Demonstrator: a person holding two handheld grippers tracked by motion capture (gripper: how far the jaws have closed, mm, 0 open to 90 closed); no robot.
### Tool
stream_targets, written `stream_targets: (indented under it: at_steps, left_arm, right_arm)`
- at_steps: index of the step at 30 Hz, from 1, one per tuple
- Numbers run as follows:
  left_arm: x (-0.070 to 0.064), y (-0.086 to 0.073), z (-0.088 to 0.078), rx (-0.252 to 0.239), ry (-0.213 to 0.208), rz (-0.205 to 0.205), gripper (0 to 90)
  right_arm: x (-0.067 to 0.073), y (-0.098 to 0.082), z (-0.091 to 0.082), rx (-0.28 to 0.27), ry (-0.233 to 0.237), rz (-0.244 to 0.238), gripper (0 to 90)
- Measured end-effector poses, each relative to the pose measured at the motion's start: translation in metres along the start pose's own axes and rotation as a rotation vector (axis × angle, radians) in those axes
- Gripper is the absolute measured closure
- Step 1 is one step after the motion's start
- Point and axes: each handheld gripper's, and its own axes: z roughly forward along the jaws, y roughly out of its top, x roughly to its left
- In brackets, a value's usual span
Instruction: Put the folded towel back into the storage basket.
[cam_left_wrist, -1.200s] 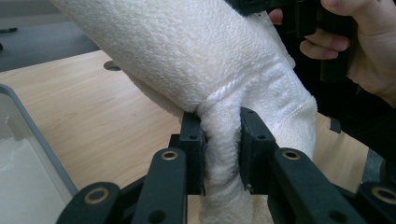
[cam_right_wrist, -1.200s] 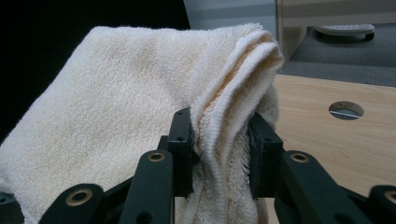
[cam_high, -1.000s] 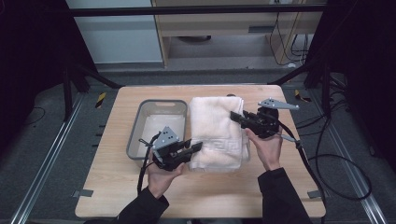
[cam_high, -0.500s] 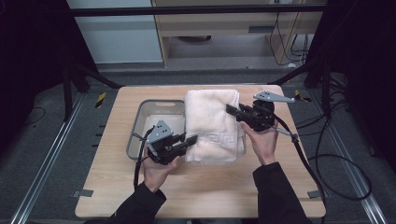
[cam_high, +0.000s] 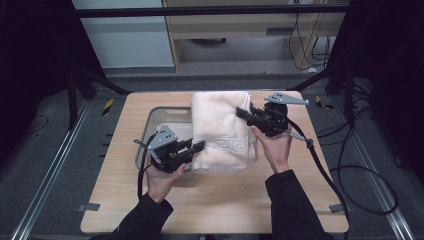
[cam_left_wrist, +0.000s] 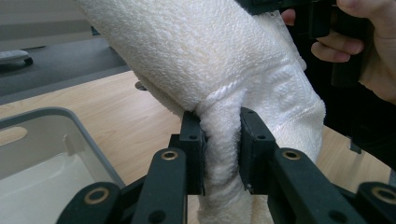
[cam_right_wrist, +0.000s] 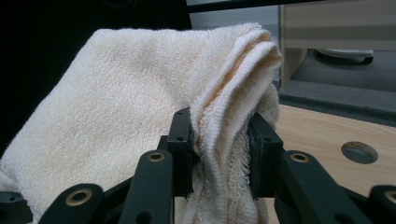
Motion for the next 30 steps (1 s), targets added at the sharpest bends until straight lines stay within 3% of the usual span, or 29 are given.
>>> stream_targets:
  at_steps: [17, 30]
  left_arm:
    - [0.018, -0.003, -0.020, -0.017, 0.036, -0.022, 73.1]
    - [0.032, -0.008, -0.039, -0.019, 0.087, -0.039, 73.1]
  right_arm:
    - [0.018, 0.004, 0.022, -0.010, 0.015, -0.009, 67.5]
    - [0.038, 0.008, 0.044, -0.005, 0.026, -0.027, 67.4]
